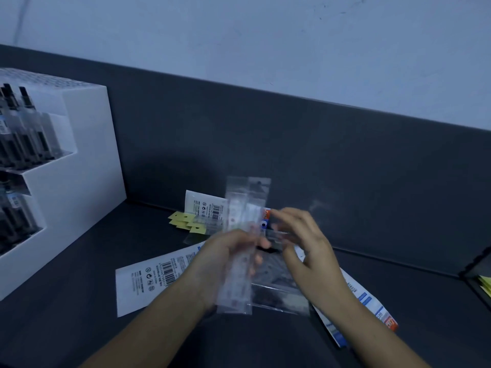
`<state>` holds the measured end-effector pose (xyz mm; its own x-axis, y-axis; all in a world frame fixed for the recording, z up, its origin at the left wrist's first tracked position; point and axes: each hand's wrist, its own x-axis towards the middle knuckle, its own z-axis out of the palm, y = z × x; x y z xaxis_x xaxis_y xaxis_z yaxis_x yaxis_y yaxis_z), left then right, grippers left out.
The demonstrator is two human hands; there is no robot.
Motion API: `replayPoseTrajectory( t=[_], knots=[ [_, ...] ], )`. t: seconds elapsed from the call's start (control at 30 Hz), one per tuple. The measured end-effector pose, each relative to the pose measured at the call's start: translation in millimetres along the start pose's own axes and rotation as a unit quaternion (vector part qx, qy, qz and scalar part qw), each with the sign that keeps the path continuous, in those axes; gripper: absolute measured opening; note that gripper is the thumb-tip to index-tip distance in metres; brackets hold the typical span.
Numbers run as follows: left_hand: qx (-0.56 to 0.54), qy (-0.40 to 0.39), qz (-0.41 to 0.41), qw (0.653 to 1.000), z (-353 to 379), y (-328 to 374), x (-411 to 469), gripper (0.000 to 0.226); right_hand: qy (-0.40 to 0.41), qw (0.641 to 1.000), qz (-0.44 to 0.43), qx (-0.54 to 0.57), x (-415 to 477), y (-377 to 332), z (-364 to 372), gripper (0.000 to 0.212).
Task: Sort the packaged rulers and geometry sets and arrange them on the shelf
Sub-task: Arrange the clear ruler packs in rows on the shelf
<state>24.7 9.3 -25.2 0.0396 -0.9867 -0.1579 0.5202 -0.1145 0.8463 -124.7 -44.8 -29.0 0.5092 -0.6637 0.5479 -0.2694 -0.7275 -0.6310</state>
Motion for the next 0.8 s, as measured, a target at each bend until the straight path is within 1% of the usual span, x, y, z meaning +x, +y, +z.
replayPoseTrajectory(
  t=[0.03, 0.07, 0.1, 0.13, 0.17, 0.2, 0.23, 0.27, 0.33, 0.37, 0.43, 0.47, 0.53, 0.57, 0.6, 0.63, 0.67, 0.7, 0.73, 0.77, 0.8],
  knots=[
    [-0.028, 0.016, 0.006, 0.999, -2, 2, 2, 0.016, -0.005, 1.000, 0.013, -0.020, -1, 5, -2, 0.047],
    [-0.053, 0.036, 0.013, 0.998, -5, 3, 3, 0.019, -0.033, 0.997, 0.028, -0.061, -3, 12, -4, 0.038],
    [-0.079, 0.049, 0.019, 0.996, -7, 4, 4, 0.018, -0.097, 0.987, 0.056, -0.118, -5, 18, -5, 0.030],
    [-0.097, 0.060, 0.021, 0.993, -9, 5, 5, 0.015, -0.184, 0.964, 0.080, -0.174, -7, 24, -5, 0.029],
    [-0.112, 0.068, 0.018, 0.991, -10, 5, 7, 0.011, -0.269, 0.933, 0.099, -0.217, -9, 29, -4, 0.036],
    [-0.121, 0.076, 0.014, 0.990, -11, 4, 8, 0.008, -0.329, 0.906, 0.124, -0.236, -11, 32, -4, 0.041],
    [-0.129, 0.077, 0.012, 0.989, -12, 2, 10, 0.014, -0.361, 0.889, 0.150, -0.238, -12, 31, -3, 0.039],
    [-0.135, 0.079, 0.008, 0.988, -13, 1, 12, 0.023, -0.373, 0.883, 0.159, -0.238, -12, 29, -2, 0.034],
    [-0.142, 0.084, 0.002, 0.986, -14, -1, 13, 0.030, -0.373, 0.882, 0.161, -0.238, -10, 27, -1, 0.036],
    [-0.146, 0.083, 0.003, 0.986, -14, -2, 13, 0.028, -0.357, 0.888, 0.168, -0.236, -9, 28, -1, 0.035],
    [-0.147, 0.089, 0.012, 0.985, -15, -2, 13, 0.026, -0.293, 0.911, 0.205, -0.204, -7, 30, -7, 0.031],
    [-0.148, 0.096, 0.016, 0.984, -16, -2, 14, 0.026, -0.249, 0.928, 0.227, -0.160, -5, 30, -12, 0.027],
    [-0.149, 0.106, 0.015, 0.983, -17, -3, 14, 0.027, -0.148, 0.951, 0.270, -0.010, -2, 22, -20, 0.021],
    [-0.138, 0.107, 0.009, 0.985, -17, -3, 14, 0.029, -0.098, 0.949, 0.288, 0.077, -1, 14, -22, 0.020],
    [-0.118, 0.102, -0.001, 0.988, -15, -4, 13, 0.031, -0.058, 0.935, 0.308, 0.164, 0, 4, -23, 0.020],
    [-0.098, 0.090, -0.010, 0.991, -13, -6, 12, 0.034, -0.037, 0.911, 0.329, 0.245, -1, -7, -20, 0.020],
    [-0.082, 0.073, -0.015, 0.994, -11, -8, 11, 0.037, -0.038, 0.886, 0.349, 0.303, -2, -17, -15, 0.021],
    [-0.071, 0.054, -0.017, 0.996, -8, -9, 9, 0.039, -0.057, 0.870, 0.359, 0.333, -4, -27, -9, 0.023],
    [-0.067, 0.037, -0.019, 0.997, -5, -11, 7, 0.039, -0.087, 0.868, 0.352, 0.339, -8, -34, -2, 0.024],
    [-0.068, 0.025, -0.022, 0.997, -2, -13, 6, 0.036, -0.110, 0.880, 0.329, 0.326, -11, -37, 6, 0.025],
    [-0.066, 0.023, -0.021, 0.997, 0, -14, 4, 0.030, -0.120, 0.903, 0.293, 0.289, -15, -37, 13, 0.028]
  ],
)
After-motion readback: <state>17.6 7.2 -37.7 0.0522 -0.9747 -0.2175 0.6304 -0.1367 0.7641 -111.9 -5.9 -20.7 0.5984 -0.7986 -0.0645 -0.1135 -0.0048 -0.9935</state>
